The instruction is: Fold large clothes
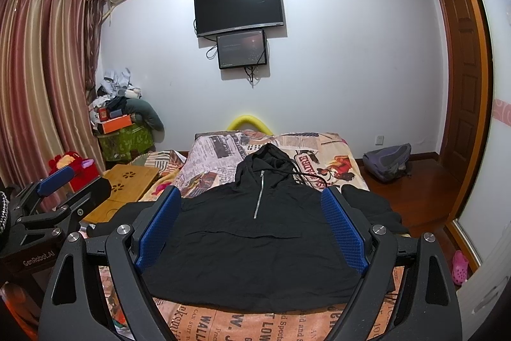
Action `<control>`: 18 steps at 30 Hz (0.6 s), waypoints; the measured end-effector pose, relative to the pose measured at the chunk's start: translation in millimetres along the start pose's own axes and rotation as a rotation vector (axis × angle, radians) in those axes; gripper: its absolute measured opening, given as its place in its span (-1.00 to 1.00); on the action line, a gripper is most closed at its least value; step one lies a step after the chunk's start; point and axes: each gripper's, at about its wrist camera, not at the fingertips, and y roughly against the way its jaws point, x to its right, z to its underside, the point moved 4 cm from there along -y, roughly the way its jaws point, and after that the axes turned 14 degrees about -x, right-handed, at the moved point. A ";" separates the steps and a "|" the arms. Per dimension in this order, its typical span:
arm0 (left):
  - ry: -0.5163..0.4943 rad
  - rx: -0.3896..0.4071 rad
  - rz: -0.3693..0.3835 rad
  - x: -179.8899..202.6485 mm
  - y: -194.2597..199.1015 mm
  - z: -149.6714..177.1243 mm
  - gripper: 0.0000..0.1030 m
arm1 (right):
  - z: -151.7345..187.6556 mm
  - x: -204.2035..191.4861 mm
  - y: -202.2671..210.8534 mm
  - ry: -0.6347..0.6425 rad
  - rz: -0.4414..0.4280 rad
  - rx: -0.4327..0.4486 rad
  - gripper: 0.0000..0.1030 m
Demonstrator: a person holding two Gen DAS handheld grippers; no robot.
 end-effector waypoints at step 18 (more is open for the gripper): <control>0.023 -0.009 -0.013 -18.7 -17.5 -4.5 1.00 | -3.6 5.3 -13.0 -0.003 0.016 -0.017 0.70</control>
